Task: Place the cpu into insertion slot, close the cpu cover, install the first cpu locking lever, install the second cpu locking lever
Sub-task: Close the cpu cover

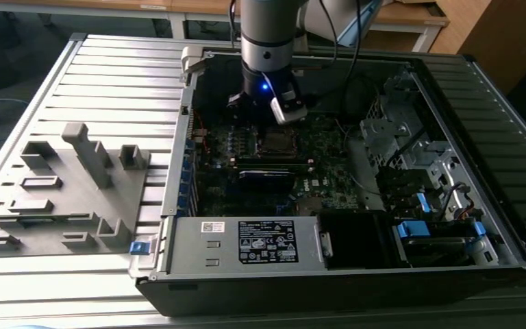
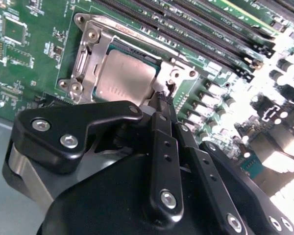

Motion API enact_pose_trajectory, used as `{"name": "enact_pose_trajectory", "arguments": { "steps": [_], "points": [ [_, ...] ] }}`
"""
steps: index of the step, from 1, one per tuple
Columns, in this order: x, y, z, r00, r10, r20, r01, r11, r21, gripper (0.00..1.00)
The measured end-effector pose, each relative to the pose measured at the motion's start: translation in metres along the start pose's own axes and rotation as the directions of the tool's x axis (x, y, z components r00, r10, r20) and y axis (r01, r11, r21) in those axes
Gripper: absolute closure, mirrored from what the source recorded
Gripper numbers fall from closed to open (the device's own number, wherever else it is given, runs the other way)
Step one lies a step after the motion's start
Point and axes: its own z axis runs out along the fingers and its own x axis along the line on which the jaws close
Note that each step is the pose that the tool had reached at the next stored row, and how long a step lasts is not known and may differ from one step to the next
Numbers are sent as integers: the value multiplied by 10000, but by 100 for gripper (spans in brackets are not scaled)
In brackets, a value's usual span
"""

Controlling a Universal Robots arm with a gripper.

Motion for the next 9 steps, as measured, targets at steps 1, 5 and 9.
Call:
{"name": "enact_pose_trajectory", "arguments": {
  "steps": [1, 5, 9],
  "points": [
    [-1, 1, -23, 10000, 0, -1, 0, 10000, 1, 89],
    [-5, 6, -124, 10000, 0, 0, 0, 10000, 1, 89],
    [-7, 8, -159, 10000, 0, 1, 0, 10000, -3, 89]
  ]
}}
